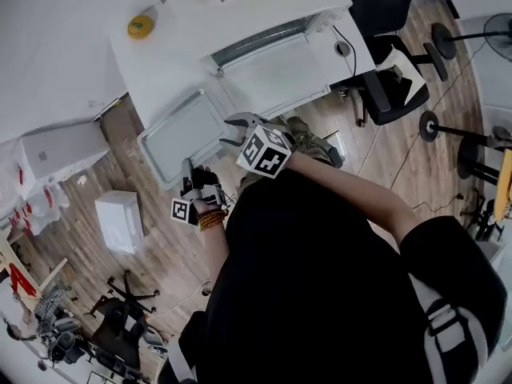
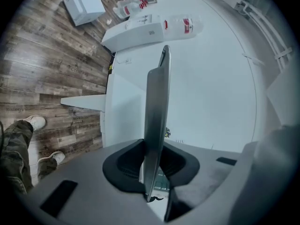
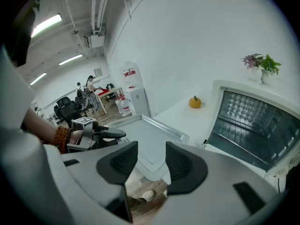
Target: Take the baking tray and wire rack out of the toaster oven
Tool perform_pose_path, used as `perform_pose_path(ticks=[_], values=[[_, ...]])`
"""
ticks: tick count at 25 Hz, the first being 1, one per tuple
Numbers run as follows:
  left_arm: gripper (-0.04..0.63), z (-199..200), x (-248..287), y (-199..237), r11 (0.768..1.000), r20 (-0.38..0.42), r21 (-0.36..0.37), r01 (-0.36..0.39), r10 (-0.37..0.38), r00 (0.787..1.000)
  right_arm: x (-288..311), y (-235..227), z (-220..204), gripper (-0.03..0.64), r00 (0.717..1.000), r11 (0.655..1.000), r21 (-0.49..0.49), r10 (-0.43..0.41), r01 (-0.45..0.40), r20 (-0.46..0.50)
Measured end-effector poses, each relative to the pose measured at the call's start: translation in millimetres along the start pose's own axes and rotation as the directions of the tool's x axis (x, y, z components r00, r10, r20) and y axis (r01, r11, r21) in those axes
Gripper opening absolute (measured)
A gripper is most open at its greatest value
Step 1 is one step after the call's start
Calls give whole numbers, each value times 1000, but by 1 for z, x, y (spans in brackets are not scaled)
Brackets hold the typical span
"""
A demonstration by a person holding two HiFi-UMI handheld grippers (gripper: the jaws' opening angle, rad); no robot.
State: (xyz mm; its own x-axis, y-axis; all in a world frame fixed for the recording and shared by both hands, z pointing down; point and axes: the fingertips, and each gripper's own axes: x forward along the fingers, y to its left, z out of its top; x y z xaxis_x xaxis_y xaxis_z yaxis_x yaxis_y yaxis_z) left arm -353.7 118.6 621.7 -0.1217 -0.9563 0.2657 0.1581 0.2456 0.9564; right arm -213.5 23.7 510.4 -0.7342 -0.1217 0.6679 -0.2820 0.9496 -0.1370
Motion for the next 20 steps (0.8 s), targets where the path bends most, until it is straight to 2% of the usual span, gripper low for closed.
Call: perform_pose_path(ticks=[3, 8, 14, 20], values=[[74, 4, 5, 4, 1000, -49, 11, -4, 4, 999, 5, 10, -1, 195, 999, 999, -19, -30, 30, 11], [74, 15, 13, 10, 999, -107, 42, -13, 17, 994, 11, 20, -6, 193, 997, 997, 28, -69, 68, 20], [74, 30, 20, 17, 1000, -90, 23, -2, 4, 996, 10, 25, -16, 190, 995, 991, 85, -103, 101, 18], [75, 39, 37, 30, 999, -97, 27, -28, 31, 995, 11, 34, -27, 190, 994, 990, 99, -105, 105, -5]])
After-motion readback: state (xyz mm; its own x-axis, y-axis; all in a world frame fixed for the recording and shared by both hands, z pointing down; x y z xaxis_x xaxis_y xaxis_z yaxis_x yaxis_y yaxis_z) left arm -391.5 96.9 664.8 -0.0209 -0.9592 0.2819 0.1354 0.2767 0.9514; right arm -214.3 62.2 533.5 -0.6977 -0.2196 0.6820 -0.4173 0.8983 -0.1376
